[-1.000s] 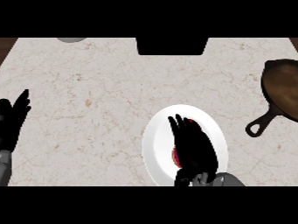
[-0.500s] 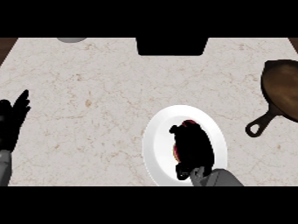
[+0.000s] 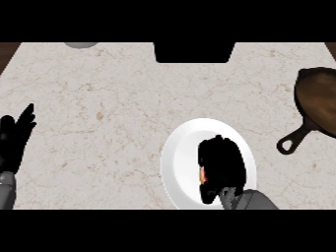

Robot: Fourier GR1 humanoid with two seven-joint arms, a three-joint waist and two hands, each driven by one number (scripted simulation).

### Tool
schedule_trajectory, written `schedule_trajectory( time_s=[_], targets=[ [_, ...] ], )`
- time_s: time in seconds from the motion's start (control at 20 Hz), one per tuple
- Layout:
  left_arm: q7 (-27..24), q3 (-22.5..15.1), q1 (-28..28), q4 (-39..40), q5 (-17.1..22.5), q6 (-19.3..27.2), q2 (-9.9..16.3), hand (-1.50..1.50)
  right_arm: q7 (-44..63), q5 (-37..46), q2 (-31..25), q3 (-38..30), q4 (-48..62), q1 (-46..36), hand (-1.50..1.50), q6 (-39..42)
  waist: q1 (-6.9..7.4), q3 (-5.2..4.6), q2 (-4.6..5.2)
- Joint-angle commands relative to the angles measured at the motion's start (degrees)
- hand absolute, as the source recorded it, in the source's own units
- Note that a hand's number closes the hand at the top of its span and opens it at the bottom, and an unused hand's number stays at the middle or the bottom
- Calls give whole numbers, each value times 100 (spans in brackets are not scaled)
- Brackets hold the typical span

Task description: Pick the cupcake from the plate and place it in the pan

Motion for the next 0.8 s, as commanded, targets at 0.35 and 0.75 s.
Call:
schedule_trajectory(
  time_s=[0.35, 0.75],
  targets=[
    [47, 457, 397, -33, 141, 215, 121, 0, -1517, -1393, -2830, -3340, -275, 1818, 150, -843, -755, 67, -54],
    [-41, 413, 512, -96, 184, 63, 118, 0, -4310, -2448, -3738, -5592, 27, 2311, 150, -2424, -628, 53, -91]
  ],
)
